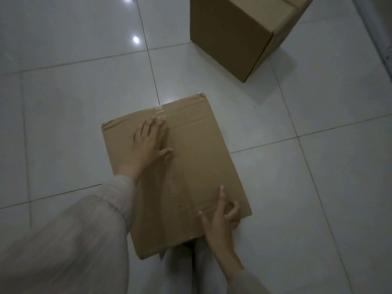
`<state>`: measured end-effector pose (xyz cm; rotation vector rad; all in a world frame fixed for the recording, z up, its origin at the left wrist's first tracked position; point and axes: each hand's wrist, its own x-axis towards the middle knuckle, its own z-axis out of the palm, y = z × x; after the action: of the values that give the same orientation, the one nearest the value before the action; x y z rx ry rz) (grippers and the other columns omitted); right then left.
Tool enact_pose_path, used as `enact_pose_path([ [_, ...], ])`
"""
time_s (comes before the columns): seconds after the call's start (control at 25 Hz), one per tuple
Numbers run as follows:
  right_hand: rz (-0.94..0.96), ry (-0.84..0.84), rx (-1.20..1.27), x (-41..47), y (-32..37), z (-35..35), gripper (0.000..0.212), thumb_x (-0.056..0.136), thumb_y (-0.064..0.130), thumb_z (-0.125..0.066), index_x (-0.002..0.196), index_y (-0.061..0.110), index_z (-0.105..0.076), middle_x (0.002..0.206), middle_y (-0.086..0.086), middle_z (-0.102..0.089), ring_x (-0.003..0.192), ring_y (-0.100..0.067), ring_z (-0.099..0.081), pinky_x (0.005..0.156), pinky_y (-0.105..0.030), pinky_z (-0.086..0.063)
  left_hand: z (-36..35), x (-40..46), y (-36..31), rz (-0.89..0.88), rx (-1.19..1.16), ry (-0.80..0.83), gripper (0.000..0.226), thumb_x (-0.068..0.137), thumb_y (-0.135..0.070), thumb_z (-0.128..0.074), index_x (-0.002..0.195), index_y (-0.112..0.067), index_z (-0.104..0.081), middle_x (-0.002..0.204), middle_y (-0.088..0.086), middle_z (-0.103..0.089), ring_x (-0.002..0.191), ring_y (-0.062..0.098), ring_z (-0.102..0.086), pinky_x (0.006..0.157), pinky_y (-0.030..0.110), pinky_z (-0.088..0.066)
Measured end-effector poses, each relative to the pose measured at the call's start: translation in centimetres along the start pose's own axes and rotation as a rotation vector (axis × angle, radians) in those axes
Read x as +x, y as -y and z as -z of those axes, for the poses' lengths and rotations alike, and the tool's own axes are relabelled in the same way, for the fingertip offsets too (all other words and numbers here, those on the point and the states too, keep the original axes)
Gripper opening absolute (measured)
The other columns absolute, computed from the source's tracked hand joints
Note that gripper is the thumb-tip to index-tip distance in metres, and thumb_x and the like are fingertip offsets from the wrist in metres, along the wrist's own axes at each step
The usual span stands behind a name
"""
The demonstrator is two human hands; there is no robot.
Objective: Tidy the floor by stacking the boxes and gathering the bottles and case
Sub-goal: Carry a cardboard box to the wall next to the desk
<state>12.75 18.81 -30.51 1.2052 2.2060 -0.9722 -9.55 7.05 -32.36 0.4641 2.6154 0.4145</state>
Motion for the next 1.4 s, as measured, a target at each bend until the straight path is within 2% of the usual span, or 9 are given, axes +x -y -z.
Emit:
enact_pose_path([
  [0.16,0.127,-0.083,0.024,2.3,-0.4,0.1,0.085,0.085,0.033,-0.061,0.145,0.039,-0.001,0.150,-0.008,0.004,0.132,-0.043,-0.012,0.111,-0.049,-0.021,-0.3,3.6,2.4,0.033,0.108,0.083,0.115,0.057,-0.069,-0.065,0.145,-0.041,0.004,0.159,0.003,0.014,0.145,0.032,0.017,0.110,0.069,0.001],
  [0.32,0.332,-0.149,0.165,7.7,0.3,3.0,0.082,0.080,0.021,-0.068,0.139,0.043,-0.015,0.153,-0.011,0.004,0.141,-0.035,-0.002,0.115,-0.053,-0.018,0.5,4.7,3.2,0.159,0.027,0.069,0.122,0.038,-0.086,-0.048,0.140,-0.050,0.009,0.155,0.007,0.028,0.141,0.034,0.026,0.109,0.070,0.003],
  [0.44,0.419,-0.181,0.290,10.8,1.9,5.4,0.086,0.079,0.013,-0.069,0.138,0.045,-0.016,0.155,-0.008,0.011,0.144,-0.025,-0.001,0.107,-0.035,-0.027,1.5,5.2,2.9,0.223,0.132,0.000,0.121,0.038,-0.090,-0.046,0.139,-0.049,0.008,0.156,0.013,0.021,0.143,0.037,0.020,0.107,0.070,0.011],
  [0.56,0.278,-0.286,0.443,12.0,3.2,6.3,0.093,0.080,0.007,-0.067,0.146,0.031,-0.007,0.156,-0.007,0.009,0.136,-0.007,-0.008,0.102,-0.024,-0.026,2.2,5.3,2.8,0.228,0.180,-0.009,0.118,0.042,-0.088,-0.052,0.139,-0.048,0.003,0.157,0.017,0.010,0.144,0.040,0.009,0.105,0.068,0.011],
  [0.68,-0.104,-0.257,0.762,11.5,3.7,5.1,0.092,0.084,0.023,-0.063,0.147,0.015,0.003,0.155,-0.014,-0.013,0.141,-0.024,-0.022,0.112,-0.038,-0.026,2.7,4.7,2.5,0.264,0.182,-0.004,0.116,0.042,-0.085,-0.060,0.138,-0.044,-0.009,0.148,0.023,-0.012,0.136,0.043,-0.017,0.108,0.063,-0.010],
  [0.8,-0.317,-0.116,0.799,10.2,4.2,3.7,0.071,0.088,0.035,-0.056,0.139,0.011,-0.013,0.140,-0.019,-0.041,0.121,-0.035,-0.048,0.101,-0.043,-0.041,3.2,2.5,2.9,0.399,0.071,0.014,0.107,0.049,-0.073,-0.069,0.136,-0.040,-0.016,0.132,0.027,-0.030,0.121,0.042,-0.032,0.100,0.052,-0.025],
  [0.96,-0.185,-0.032,0.694,8.0,4.9,6.6,0.064,0.081,0.031,-0.067,0.131,0.015,-0.030,0.128,-0.011,-0.054,0.108,-0.029,-0.054,0.096,-0.041,-0.045,4.9,-3.0,4.4,0.509,-0.118,-0.020,0.099,0.058,-0.061,-0.074,0.137,-0.041,-0.018,0.132,0.022,-0.033,0.120,0.039,-0.031,0.100,0.049,-0.024],
  [1.08,-0.066,0.006,0.600,6.4,7.5,10.6,0.061,0.079,0.035,-0.068,0.130,0.023,-0.037,0.125,-0.004,-0.057,0.104,-0.024,-0.053,0.095,-0.038,-0.045,8.5,-6.8,3.8,0.533,-0.154,-0.094,0.093,0.054,-0.072,-0.064,0.133,-0.043,-0.025,0.129,0.020,-0.035,0.118,0.036,-0.031,0.099,0.049,-0.024],
  [1.4,0.417,0.061,0.484,-3.6,25.2,27.9,0.054,0.076,0.039,-0.068,0.121,0.029,-0.040,0.114,0.002,-0.057,0.101,-0.020,-0.053,0.089,-0.035,-0.044,30.7,-15.8,-3.0,0.595,-0.386,-0.474,0.078,0.065,-0.059,-0.069,0.133,-0.036,-0.037,0.114,0.015,-0.038,0.108,0.040,-0.051,0.100,0.047,-0.038],
])
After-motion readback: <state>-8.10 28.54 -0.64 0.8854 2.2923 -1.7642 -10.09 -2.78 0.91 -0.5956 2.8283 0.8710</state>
